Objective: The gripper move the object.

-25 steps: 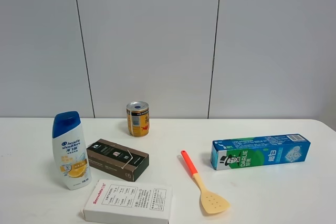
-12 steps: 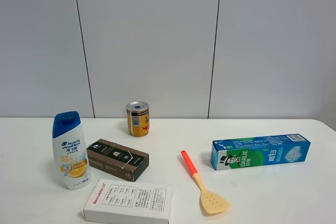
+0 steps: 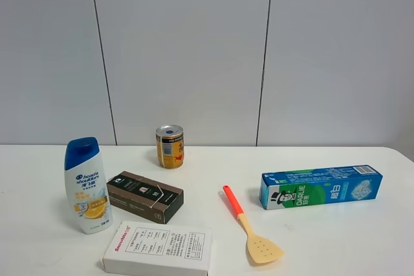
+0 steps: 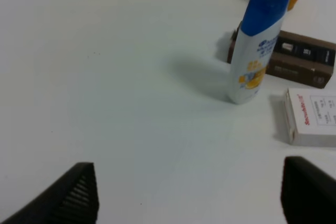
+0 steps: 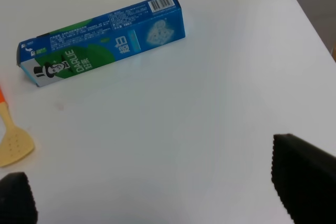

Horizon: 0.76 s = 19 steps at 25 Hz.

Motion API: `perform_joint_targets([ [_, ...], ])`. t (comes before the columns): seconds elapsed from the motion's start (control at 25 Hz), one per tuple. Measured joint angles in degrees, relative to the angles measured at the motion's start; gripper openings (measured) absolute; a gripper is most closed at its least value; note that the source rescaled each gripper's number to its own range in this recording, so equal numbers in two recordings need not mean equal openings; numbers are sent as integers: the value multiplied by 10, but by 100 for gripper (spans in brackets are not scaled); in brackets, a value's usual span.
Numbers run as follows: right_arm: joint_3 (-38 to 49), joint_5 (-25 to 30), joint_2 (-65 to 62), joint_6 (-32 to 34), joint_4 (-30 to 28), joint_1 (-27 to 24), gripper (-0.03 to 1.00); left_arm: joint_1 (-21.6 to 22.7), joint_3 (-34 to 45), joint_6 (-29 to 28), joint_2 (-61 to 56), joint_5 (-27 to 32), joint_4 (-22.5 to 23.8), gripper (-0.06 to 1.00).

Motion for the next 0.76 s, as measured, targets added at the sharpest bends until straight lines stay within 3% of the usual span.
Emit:
perform_joint_targets([
  [0.76,0,0,0,1,0,0,62,0,0,0,0,0,0,100],
])
